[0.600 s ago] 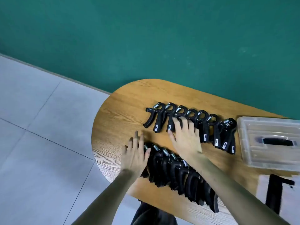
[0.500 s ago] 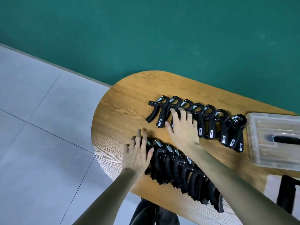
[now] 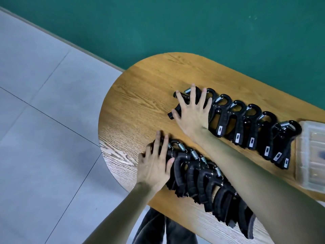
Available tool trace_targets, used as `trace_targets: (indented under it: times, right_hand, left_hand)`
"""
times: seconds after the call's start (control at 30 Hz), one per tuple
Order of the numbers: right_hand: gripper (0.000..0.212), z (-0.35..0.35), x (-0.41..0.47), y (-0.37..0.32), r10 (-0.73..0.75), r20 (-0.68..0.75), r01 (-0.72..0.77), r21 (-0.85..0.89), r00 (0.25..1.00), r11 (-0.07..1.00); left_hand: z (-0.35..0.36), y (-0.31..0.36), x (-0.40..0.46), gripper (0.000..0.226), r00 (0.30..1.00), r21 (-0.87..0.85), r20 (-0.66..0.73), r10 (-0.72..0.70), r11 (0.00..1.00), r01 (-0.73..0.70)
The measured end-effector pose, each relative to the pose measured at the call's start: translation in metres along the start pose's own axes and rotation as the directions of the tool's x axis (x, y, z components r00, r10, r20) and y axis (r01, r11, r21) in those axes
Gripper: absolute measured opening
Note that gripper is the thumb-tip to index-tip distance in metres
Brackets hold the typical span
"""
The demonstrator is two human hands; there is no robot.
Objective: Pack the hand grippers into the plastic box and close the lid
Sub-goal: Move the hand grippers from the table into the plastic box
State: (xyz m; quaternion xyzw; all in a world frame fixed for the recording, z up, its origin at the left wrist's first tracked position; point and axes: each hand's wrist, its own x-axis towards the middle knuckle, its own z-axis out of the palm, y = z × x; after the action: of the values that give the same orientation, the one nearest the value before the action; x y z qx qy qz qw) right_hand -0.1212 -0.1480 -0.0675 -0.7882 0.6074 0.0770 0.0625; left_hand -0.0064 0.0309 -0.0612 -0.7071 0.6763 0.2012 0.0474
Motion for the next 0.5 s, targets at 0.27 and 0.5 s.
trace_targets:
  times: [0.27,0.5]
  right_hand:
    - [0.078,0.009,0.009,-0.022,0.104,0.005,-0.104,0.040,0.995,0.994]
    - [0.077,0.006,0.022,-0.041,0.187,0.017,-0.188,0.136,0.982,0.973]
  left_hand:
    - [-0.001,0.002,0.002,0.082,0.999,-0.012,0.035,-0.037,0.999,0.038]
    - [-0.003,0.003,0.001,0.089,0.997,-0.074,0.058,-0.056,0.995,0.061]
